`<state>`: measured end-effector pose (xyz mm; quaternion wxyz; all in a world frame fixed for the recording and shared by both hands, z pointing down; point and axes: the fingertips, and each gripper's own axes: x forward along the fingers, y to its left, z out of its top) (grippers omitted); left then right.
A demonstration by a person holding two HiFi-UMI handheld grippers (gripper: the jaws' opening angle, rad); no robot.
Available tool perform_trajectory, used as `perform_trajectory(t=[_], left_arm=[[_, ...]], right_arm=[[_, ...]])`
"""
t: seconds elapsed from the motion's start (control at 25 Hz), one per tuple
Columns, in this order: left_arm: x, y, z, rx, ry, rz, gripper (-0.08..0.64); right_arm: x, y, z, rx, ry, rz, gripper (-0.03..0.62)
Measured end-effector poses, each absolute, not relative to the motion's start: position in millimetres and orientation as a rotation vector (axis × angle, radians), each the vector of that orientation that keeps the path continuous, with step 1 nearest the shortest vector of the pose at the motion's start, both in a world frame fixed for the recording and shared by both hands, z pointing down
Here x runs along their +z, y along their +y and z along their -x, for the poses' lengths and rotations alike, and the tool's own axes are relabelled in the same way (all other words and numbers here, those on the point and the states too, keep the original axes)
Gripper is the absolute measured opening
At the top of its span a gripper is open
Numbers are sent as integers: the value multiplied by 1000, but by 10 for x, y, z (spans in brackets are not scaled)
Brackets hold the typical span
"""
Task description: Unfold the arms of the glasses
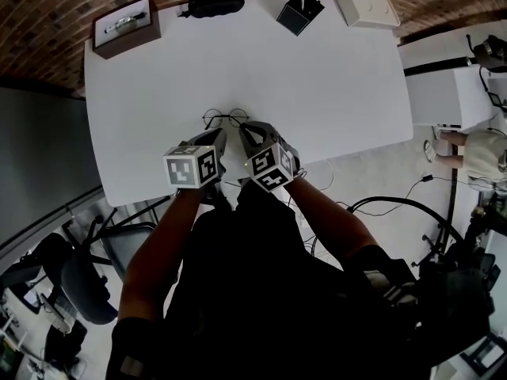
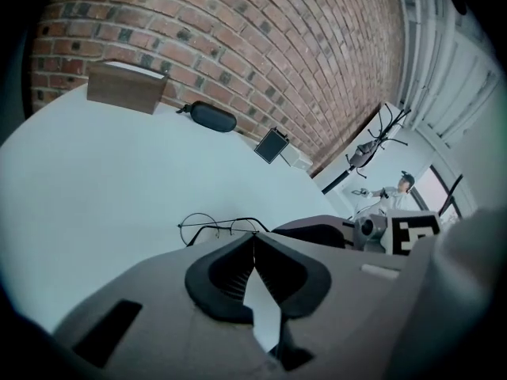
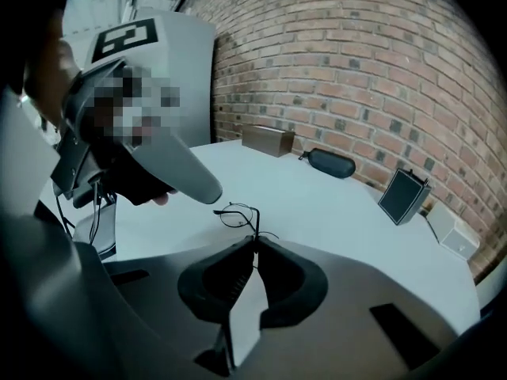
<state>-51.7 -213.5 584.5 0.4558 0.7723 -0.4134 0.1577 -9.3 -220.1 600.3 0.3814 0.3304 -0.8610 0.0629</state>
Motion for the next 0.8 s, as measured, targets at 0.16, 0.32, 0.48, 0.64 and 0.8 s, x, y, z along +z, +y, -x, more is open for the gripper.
perform_trajectory(t=[0.16,0.32,0.48,0.64,0.8], left_arm=[[5771,-2225,451,345,-991,-1924,11],[5740,-2260,368,297,-934,-1867,18],[5789,-2212,353,283,-907,-1805,109],[5843,-2244,348,243,-883,-1747,124],[5861,-2272,338,247,-885,-1735,124]], right_arm=[[5895,-2112,187,62,-2221,-802,23],[5829,-2077,210,12,-2229,-780,23],[5782,-2089,194,-7,-2231,-790,23],[5747,-2076,232,-45,-2236,-768,23],[5753,-2084,226,-41,-2239,-759,23]])
